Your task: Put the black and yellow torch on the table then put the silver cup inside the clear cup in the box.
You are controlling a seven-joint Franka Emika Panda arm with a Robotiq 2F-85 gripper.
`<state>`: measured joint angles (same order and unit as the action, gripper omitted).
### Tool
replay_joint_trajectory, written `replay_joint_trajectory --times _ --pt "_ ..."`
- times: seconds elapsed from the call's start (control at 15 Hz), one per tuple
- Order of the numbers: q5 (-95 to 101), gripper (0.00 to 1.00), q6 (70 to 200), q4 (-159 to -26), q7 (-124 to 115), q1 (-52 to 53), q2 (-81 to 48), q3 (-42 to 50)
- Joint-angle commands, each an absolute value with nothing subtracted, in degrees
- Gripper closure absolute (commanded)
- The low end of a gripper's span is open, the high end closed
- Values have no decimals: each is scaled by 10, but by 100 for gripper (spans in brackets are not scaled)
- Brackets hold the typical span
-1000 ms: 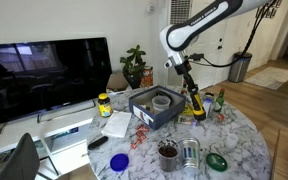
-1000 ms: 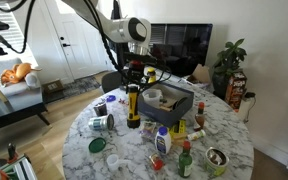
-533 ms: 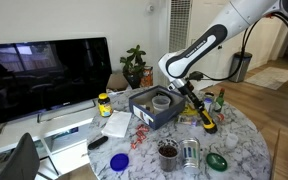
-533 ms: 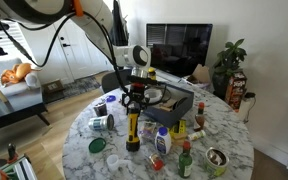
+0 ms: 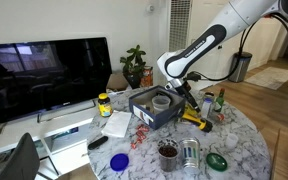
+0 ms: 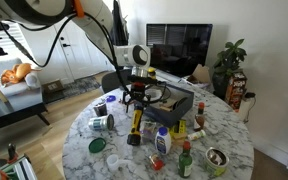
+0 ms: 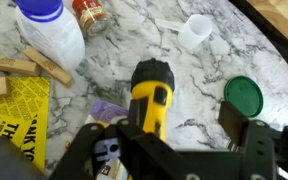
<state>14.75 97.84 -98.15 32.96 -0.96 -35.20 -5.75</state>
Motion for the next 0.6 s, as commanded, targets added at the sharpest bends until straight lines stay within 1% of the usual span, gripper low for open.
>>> replay_joint_trajectory --times 0.0,0.2,0.53 --pt "140 0 987 -983 339 -13 -355 -60" --pt "135 0 996 -986 337 -16 -347 -60" --pt "-4 0 976 -989 378 -45 -306 -93"
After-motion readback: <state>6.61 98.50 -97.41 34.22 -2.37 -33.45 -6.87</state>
